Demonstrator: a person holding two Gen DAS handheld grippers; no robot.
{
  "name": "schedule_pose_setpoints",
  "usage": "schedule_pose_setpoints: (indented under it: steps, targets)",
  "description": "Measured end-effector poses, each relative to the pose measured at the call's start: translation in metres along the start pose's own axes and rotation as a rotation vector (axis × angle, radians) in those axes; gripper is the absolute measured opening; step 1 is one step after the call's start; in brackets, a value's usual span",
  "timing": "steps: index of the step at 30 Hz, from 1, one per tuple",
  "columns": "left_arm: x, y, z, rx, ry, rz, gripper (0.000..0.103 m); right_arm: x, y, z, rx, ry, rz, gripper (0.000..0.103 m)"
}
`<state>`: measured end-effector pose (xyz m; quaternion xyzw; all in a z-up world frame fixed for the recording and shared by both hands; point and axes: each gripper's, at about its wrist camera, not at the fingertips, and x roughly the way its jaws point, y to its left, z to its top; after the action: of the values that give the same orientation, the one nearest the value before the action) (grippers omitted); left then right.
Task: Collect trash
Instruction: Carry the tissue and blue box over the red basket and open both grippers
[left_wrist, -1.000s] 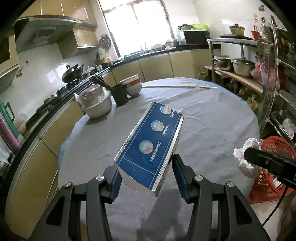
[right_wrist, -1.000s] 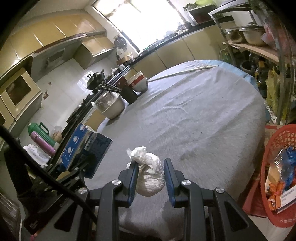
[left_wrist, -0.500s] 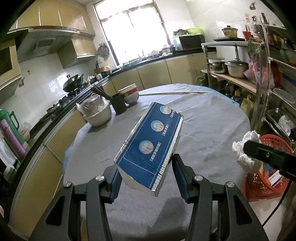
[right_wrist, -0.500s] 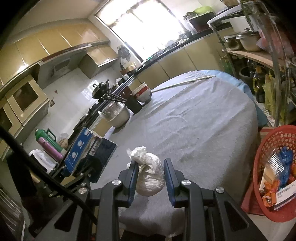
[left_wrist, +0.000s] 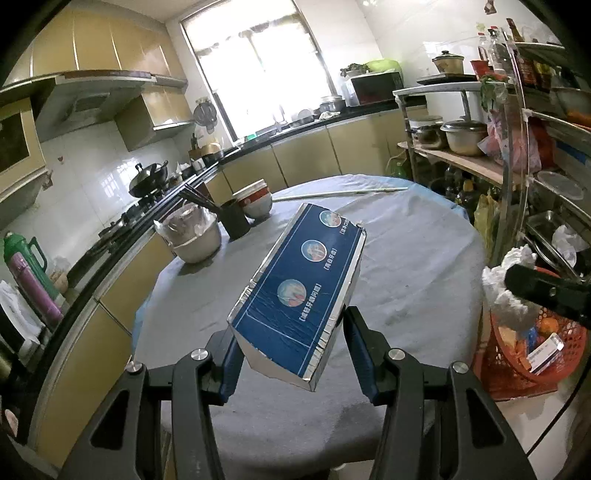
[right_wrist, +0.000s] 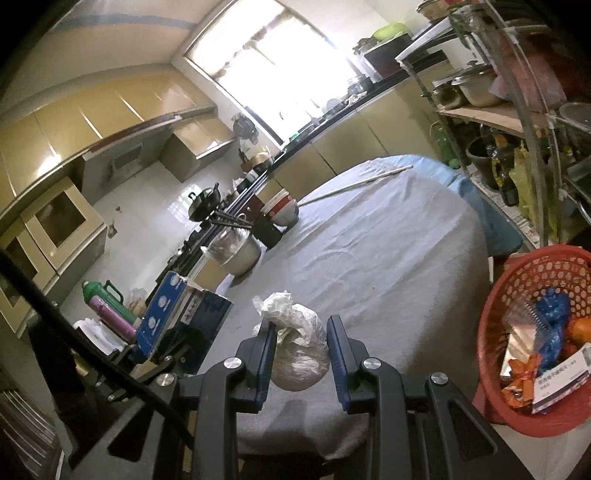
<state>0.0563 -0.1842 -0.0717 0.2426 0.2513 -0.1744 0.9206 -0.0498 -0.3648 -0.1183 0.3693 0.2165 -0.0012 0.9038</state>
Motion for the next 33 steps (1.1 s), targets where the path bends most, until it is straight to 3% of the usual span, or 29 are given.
schedule_pose_setpoints:
  steps: [20, 33]
  targets:
    - [-0.024, -0.088, 0.025, 0.121, -0.041, -0.042, 0.053, -0.077, -0.083, 0.008, 0.143, -0.112, -0.034, 0.03]
    - [-0.029, -0.134, 0.036, 0.185, -0.06, -0.117, 0.053, -0.106, -0.117, 0.012, 0.199, -0.159, -0.061, 0.03]
